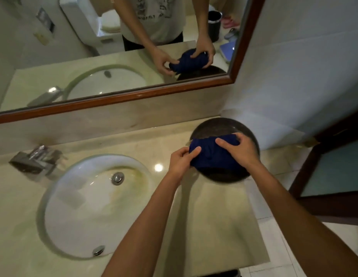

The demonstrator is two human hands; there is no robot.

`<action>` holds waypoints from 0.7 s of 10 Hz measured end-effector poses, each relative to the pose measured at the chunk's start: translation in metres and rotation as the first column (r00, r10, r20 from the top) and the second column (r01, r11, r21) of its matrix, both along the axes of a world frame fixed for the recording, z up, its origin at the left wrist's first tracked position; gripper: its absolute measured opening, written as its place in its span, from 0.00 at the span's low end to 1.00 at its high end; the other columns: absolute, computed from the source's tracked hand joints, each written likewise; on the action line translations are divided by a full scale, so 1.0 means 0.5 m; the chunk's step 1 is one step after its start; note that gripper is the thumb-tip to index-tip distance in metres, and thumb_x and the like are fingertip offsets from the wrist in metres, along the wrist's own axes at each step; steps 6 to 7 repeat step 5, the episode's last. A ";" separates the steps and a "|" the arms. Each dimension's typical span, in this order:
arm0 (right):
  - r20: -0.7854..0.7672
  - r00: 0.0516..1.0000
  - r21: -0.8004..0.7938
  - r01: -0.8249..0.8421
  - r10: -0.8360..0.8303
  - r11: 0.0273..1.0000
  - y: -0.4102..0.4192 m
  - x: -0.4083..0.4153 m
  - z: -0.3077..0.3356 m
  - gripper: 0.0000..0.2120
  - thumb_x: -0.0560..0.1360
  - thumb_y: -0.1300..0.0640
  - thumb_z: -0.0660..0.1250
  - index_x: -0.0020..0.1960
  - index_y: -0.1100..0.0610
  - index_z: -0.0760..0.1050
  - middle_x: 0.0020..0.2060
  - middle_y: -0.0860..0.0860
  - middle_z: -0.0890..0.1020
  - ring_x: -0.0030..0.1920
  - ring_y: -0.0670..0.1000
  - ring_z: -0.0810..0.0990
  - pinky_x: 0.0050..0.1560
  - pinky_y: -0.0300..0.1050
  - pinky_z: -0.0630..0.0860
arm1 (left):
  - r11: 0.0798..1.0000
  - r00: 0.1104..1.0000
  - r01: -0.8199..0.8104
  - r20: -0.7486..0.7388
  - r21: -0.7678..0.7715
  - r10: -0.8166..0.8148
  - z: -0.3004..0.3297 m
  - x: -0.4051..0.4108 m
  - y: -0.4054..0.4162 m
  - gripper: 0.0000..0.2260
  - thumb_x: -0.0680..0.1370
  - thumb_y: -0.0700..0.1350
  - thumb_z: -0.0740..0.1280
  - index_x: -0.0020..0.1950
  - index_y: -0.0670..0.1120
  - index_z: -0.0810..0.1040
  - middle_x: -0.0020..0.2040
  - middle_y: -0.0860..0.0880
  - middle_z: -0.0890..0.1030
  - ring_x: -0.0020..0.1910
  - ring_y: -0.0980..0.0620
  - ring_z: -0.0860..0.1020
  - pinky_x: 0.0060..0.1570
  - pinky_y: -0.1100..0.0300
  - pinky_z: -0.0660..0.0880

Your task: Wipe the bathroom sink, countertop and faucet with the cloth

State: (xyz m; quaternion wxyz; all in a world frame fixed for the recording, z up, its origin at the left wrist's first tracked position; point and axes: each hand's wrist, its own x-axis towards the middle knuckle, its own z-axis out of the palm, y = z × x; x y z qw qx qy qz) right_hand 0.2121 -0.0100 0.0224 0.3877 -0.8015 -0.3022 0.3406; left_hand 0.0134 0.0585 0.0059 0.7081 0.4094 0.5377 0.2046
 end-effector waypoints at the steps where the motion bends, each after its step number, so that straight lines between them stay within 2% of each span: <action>1: 0.113 0.993 -0.027 -0.037 0.040 0.999 -0.007 0.079 -0.041 0.23 0.69 0.36 0.77 0.50 0.54 0.81 0.45 0.48 0.85 0.45 0.49 0.83 0.48 0.51 0.81 | 0.999 0.991 0.049 -0.122 -0.021 -0.051 -0.041 0.085 0.016 0.11 0.76 0.49 0.77 0.49 0.42 0.84 0.50 0.44 0.86 0.53 0.43 0.85 0.51 0.47 0.85; 2: 0.167 0.983 -0.076 -0.070 0.081 0.995 -0.014 0.111 -0.093 0.24 0.69 0.35 0.76 0.49 0.56 0.81 0.44 0.50 0.85 0.45 0.51 0.83 0.46 0.49 0.80 | 0.998 0.957 0.064 -0.284 -0.018 -0.067 -0.073 0.126 0.017 0.12 0.76 0.49 0.77 0.39 0.45 0.80 0.44 0.46 0.84 0.51 0.44 0.84 0.50 0.44 0.84; 3: 0.192 0.977 -0.124 -0.072 0.095 0.990 -0.026 0.117 -0.144 0.28 0.69 0.29 0.72 0.52 0.53 0.80 0.46 0.48 0.84 0.47 0.51 0.83 0.47 0.49 0.80 | 0.999 0.935 0.048 -0.351 -0.006 -0.047 -0.086 0.141 0.014 0.14 0.76 0.50 0.77 0.37 0.46 0.78 0.40 0.49 0.81 0.46 0.46 0.82 0.50 0.44 0.84; 4: 0.335 0.936 -0.186 -0.045 0.106 0.982 -0.037 0.092 -0.135 0.32 0.72 0.27 0.68 0.61 0.52 0.79 0.55 0.51 0.82 0.54 0.54 0.80 0.51 0.51 0.79 | 0.993 0.911 0.113 -0.402 0.016 -0.097 -0.056 0.123 0.014 0.13 0.76 0.52 0.77 0.40 0.46 0.80 0.42 0.48 0.82 0.45 0.46 0.83 0.51 0.46 0.84; 5: 0.427 0.904 -0.086 0.020 0.019 0.996 -0.046 0.088 -0.101 0.34 0.75 0.32 0.68 0.71 0.55 0.74 0.64 0.55 0.77 0.63 0.58 0.75 0.60 0.56 0.76 | 0.976 0.897 0.191 -0.421 0.101 -0.132 -0.027 0.069 0.015 0.11 0.75 0.56 0.76 0.44 0.49 0.83 0.47 0.47 0.86 0.50 0.48 0.84 0.56 0.47 0.82; 7: 0.427 0.904 -0.086 0.020 0.019 0.996 -0.046 0.088 -0.101 0.34 0.75 0.32 0.68 0.71 0.55 0.74 0.64 0.55 0.77 0.63 0.58 0.75 0.60 0.56 0.76 | 0.976 0.897 0.191 -0.421 0.101 -0.132 -0.027 0.069 0.015 0.11 0.75 0.56 0.76 0.44 0.49 0.83 0.47 0.47 0.86 0.50 0.48 0.84 0.56 0.47 0.82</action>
